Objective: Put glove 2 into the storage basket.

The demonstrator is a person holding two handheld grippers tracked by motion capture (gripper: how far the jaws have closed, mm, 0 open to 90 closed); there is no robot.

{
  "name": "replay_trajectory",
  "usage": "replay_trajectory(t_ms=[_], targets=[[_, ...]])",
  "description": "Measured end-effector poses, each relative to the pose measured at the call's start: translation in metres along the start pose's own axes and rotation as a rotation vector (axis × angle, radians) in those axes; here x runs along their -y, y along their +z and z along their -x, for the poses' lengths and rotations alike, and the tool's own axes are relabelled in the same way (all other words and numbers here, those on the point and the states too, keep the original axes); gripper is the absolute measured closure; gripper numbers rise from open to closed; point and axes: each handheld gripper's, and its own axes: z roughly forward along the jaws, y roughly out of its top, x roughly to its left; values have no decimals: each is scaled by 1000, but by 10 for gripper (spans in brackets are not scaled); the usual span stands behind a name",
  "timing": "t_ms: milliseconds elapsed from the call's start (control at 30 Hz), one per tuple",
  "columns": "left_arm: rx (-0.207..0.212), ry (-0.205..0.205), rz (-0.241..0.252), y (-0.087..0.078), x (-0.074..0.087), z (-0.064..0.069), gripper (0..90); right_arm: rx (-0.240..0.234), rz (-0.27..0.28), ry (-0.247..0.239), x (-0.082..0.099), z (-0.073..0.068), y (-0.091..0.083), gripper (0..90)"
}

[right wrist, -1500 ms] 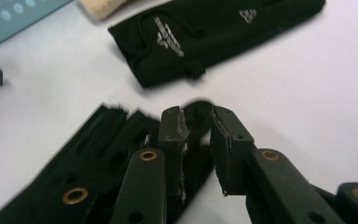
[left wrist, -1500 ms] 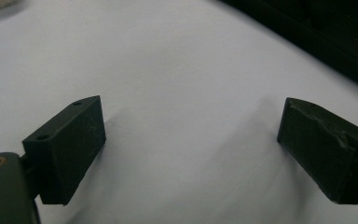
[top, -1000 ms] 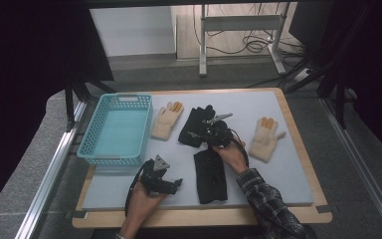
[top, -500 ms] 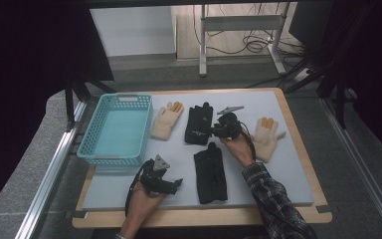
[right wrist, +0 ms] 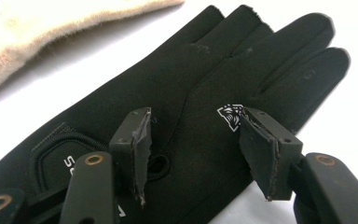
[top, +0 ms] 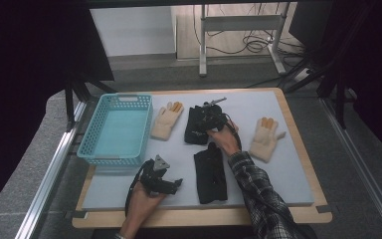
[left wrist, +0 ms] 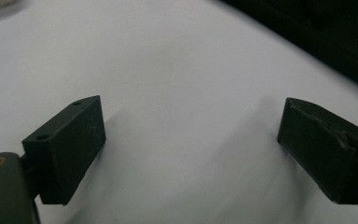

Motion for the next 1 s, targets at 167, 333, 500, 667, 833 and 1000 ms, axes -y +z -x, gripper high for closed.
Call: replay_trajectory(t_ms=[167, 333, 500, 667, 833, 1000], targets=[[-1, 0, 0, 0, 0, 0, 78, -13, -6, -8, 1, 0, 0, 661], [0, 0, 0, 0, 0, 0, 78, -39, -4, 31, 4, -1, -1, 862], [0, 0, -1, 0, 0, 0, 78, -69, -12, 61, 4, 4, -5, 874], [0, -2, 0, 0, 0, 0, 78, -61, 4, 61, 2, 4, -18, 874], [0, -1, -1, 0, 0, 0, 78, -65, 39, 48, -4, 1, -39, 874], [-1, 2, -3, 0, 0, 0, 78, -79, 60, 28, -10, -3, -60, 875]])
